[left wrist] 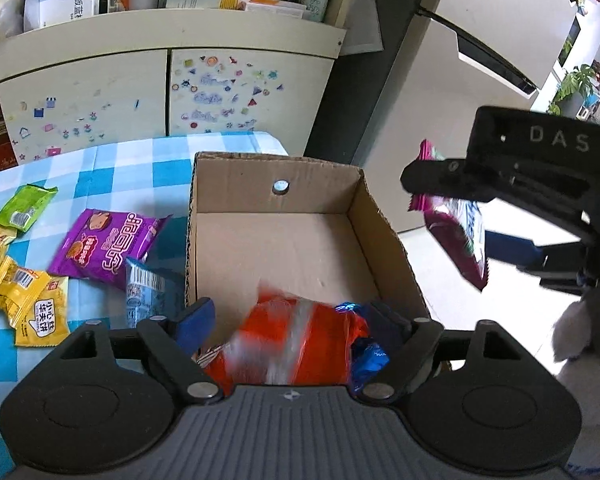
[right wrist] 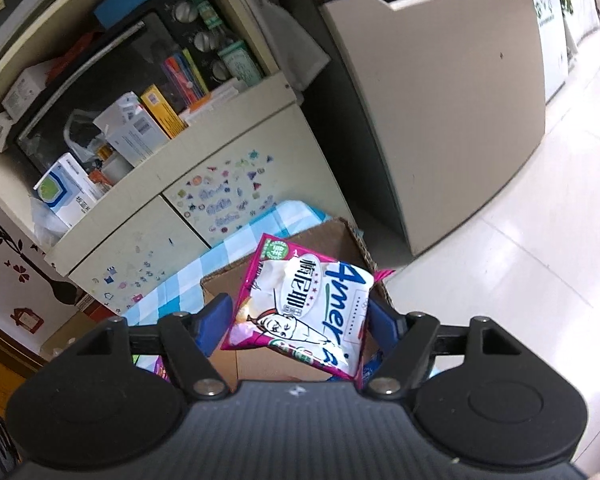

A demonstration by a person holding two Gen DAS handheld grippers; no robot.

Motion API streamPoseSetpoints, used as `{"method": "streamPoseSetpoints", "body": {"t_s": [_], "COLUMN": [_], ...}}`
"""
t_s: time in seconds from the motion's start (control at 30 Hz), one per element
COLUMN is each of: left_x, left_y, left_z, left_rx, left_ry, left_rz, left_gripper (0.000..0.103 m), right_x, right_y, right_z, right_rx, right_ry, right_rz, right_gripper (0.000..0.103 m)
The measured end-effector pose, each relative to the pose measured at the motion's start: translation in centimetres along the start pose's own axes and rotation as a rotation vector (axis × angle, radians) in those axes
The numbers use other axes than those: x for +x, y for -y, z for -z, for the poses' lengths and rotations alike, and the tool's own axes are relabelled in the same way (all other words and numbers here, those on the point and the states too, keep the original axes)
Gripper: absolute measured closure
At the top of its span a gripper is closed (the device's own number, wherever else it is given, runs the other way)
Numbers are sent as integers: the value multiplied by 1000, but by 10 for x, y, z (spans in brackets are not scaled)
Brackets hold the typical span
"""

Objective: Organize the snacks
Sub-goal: 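Lower both packets into the cardboard box and open both grippers, then withdraw both grippers from the box back over the remaining snacks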

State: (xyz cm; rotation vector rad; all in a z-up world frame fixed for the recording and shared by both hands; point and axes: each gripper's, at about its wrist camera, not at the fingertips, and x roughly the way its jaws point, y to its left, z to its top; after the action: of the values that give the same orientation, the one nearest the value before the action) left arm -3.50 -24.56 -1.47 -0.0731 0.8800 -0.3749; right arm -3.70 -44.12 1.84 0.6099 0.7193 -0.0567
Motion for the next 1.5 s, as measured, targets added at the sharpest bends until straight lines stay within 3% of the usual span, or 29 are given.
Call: {"method": "streamPoseSetpoints", "body": {"t_s": [0.2,0.63,1.23,1.5], "left_x": [-6,-14,-19,-14], "left_y": [-1,-30,-107,-159], "left_z": [-5,-11,-9,-13], "left_rx": [19,35,-56,-121], "left_ry": [13,-2,-44,-48], "left_rz": [-47,-124,-213,-305], "left_gripper": [4,3,3,3], "right_x": [-5,2,23,26], "right_y": [-5,-35,-77,-87], "right_z": [0,11,36,41], "right_rx": [-21,-178,-359,-401], "right_ry": [21,1,-87,-94], "right_rz": [-34,-25,-58,-79], "right_gripper": [24,24,24,24]}}
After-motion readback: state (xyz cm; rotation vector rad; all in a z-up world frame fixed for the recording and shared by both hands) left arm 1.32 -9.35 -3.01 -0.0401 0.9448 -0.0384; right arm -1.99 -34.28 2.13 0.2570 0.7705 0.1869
